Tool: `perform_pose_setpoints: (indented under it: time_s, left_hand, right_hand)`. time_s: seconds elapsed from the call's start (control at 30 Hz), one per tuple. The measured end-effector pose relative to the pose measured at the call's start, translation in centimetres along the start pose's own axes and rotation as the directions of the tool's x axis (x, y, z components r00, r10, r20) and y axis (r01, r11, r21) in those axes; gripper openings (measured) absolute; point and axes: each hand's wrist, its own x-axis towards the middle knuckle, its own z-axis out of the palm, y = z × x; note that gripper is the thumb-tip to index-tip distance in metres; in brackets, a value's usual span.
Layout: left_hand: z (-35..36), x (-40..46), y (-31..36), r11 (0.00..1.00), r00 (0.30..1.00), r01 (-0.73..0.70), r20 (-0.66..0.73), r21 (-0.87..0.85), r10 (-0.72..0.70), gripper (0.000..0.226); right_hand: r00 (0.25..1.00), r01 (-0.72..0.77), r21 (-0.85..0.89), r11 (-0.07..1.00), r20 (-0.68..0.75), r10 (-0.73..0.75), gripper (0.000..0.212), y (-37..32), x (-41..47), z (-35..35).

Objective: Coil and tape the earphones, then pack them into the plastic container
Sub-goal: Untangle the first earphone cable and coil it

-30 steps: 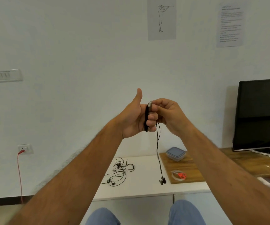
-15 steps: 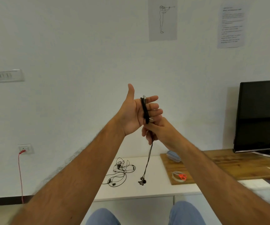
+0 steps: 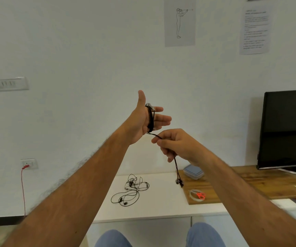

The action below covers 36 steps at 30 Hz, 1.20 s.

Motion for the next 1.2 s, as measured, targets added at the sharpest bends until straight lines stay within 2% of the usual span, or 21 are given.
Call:
perform_pose_setpoints:
  time_s: [0.17, 0.27, 0.33, 0.4, 0.47, 0.7, 0.77, 0.9, 1.2]
  left_hand:
    - [-0.1, -0.2, -0.4, 0.985, 0.991, 0.122, 0.036, 0.121, -0.127, 0.098]
    - [-0.1, -0.2, -0.9, 0.960, 0.985, 0.155, 0.032, 0.232, -0.167, 0.101]
    - [-0.1, -0.2, -1.3, 0.936, 0.979, 0.170, 0.051, 0.309, -0.195, 0.105]
    - [0.0, -0.3, -1.6, 0.905, 0.971, 0.188, 0.064, 0.381, -0.228, 0.108]
    - [0.2, -0.5, -1.8, 0.890, 0.963, 0.214, 0.064, 0.402, -0.260, 0.107]
    - [1.1, -0.8, -2.1, 0.924, 0.946, 0.247, 0.133, 0.293, -0.295, 0.088]
    - [1.4, -0.9, -2.0, 0.936, 0.942, 0.257, 0.156, 0.239, -0.298, 0.082]
    - [1.7, -1.3, -1.8, 0.936, 0.914, 0.304, 0.221, 0.180, -0.339, 0.077]
    - [2.1, -1.6, -1.9, 0.936, 0.909, 0.305, 0.240, 0.177, -0.342, 0.074]
  right_hand:
    - [0.999, 0.014, -0.211, 0.977, -0.030, -0.021, 0.011, -0.6, 0.1, -0.9]
    - [0.998, 0.039, -0.403, 0.914, -0.034, -0.058, 0.009, -0.9, 0.3, -1.5]
    - [0.993, 0.084, -0.576, 0.813, -0.020, -0.117, 0.008, -1.5, 0.3, -2.1]
    - [0.988, 0.104, -0.745, 0.659, 0.001, -0.155, 0.007, -2.4, 0.3, -2.7]
    - [0.984, 0.116, -0.808, 0.577, 0.014, -0.178, 0.008, -3.3, 0.4, -3.4]
    - [0.955, 0.201, -0.789, 0.581, 0.025, -0.297, 0.011, -4.6, 1.4, -5.3]
    - [0.945, 0.226, -0.731, 0.644, 0.005, -0.326, 0.011, -4.7, 1.5, -5.7]
    - [0.951, 0.263, -0.509, 0.819, -0.008, -0.310, 0.013, -4.7, 1.5, -6.1]
    - [0.949, 0.299, -0.346, 0.889, 0.011, -0.315, 0.014, -3.9, 1.8, -6.3]
